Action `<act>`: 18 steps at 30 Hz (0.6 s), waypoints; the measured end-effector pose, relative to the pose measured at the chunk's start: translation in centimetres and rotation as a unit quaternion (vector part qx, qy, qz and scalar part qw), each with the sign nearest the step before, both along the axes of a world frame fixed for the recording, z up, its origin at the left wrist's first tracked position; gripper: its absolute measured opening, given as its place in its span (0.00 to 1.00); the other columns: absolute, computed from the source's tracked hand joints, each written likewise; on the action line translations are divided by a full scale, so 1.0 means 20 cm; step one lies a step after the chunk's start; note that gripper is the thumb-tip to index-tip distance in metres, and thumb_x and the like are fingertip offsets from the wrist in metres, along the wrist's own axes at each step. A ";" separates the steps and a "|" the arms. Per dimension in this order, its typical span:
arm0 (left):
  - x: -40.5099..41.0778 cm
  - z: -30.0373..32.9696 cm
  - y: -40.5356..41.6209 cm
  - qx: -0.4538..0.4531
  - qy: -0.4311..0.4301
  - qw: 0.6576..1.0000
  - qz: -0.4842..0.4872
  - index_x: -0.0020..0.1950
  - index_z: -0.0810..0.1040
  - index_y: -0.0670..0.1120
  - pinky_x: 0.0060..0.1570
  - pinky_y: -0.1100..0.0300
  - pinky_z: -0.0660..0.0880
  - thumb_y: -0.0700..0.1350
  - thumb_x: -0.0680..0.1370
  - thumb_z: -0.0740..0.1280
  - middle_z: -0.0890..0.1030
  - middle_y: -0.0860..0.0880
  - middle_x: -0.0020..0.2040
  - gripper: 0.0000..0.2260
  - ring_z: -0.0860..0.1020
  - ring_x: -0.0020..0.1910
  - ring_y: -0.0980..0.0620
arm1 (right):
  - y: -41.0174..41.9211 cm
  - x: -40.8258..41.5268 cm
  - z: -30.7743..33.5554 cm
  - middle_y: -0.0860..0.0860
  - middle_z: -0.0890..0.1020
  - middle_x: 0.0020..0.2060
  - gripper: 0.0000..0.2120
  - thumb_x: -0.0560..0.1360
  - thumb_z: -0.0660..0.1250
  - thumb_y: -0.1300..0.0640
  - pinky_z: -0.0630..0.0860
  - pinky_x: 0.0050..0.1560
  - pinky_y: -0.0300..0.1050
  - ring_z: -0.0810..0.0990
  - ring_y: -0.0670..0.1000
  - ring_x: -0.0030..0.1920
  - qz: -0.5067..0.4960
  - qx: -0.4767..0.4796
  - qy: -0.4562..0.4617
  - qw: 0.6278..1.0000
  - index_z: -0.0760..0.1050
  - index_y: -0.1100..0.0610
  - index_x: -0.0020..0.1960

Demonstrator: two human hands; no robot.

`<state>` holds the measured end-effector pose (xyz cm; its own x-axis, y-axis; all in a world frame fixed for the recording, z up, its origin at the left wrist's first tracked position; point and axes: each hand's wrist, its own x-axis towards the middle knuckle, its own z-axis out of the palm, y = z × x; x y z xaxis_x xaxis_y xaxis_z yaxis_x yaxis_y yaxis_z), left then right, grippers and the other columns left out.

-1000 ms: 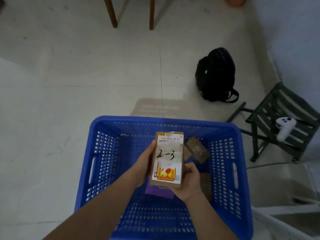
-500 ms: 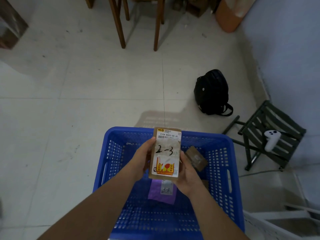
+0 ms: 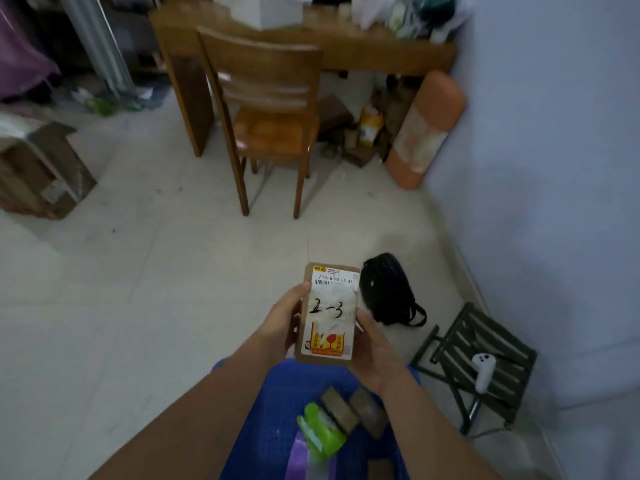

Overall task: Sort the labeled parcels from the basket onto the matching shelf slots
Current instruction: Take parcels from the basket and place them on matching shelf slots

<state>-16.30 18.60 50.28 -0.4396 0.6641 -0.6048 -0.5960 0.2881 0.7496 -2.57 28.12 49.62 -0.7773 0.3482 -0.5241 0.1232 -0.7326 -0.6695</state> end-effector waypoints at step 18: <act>0.05 2.65 0.46 0.252 0.324 0.900 -0.146 0.57 0.76 0.54 0.64 0.44 0.71 0.46 0.74 0.70 0.81 0.47 0.57 0.13 0.79 0.58 0.45 | 0.53 0.18 2.76 0.53 0.84 0.48 0.14 0.79 0.61 0.52 0.81 0.34 0.45 0.85 0.50 0.39 -0.135 0.388 0.108 0.905 0.75 0.56 0.60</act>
<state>-15.34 27.76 103.33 -0.3541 0.9267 0.1262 0.0589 -0.1126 0.9919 0.95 38.81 104.83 -0.6645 0.7385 0.1140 -0.1856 -0.0154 -0.9825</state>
